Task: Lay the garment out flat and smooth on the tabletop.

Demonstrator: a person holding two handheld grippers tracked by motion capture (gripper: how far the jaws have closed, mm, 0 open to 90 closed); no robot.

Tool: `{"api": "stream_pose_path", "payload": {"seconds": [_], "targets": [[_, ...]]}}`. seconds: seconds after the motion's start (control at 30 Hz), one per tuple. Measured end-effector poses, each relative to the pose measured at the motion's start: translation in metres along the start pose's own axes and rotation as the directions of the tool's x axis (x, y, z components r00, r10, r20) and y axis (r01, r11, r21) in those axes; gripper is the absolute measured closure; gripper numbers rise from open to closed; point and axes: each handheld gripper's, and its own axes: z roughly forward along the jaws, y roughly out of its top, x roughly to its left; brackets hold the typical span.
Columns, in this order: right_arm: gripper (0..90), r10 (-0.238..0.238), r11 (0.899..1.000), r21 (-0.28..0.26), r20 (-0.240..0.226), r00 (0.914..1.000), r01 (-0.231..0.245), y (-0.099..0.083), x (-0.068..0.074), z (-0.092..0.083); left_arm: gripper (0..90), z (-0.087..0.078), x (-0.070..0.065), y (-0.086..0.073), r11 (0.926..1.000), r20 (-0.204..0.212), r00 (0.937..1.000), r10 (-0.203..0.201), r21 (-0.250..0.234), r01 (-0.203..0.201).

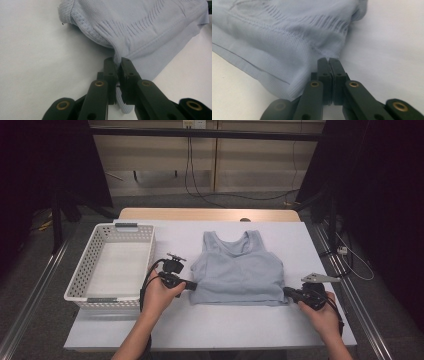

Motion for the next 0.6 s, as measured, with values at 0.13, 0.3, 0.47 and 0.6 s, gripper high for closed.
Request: {"api": "stream_pose_path", "payload": {"seconds": [0.13,0.3,0.47,0.6], "targets": [[89.1,0.017,0.999,-0.048,-0.005,0.9998,-0.017,0.0,-0.01,-0.017,84.7,0.003,0.001,0.0,1.0,0.013,0.9999,0.005,0.008,-0.006],[89.0,0.01,1.0,-0.019,0.011,0.9999,-0.01,-0.005,-0.013,-0.011,84.7,0.006,-0.002,0.001,0.9997,-0.01,0.9998,0.019,0.014,-0.019],[88.8,-0.007,1.0,-0.008,0.027,0.9996,0.007,-0.006,-0.01,-0.004,83.5,0.009,-0.001,-0.003,0.9997,-0.008,0.9998,0.019,0.017,-0.019],[88.8,-0.032,0.999,-0.005,0.051,0.9982,0.032,-0.003,-0.009,-0.002,83.8,0.008,-0.002,-0.003,0.9998,-0.014,0.9997,0.018,0.013,-0.018]]}}
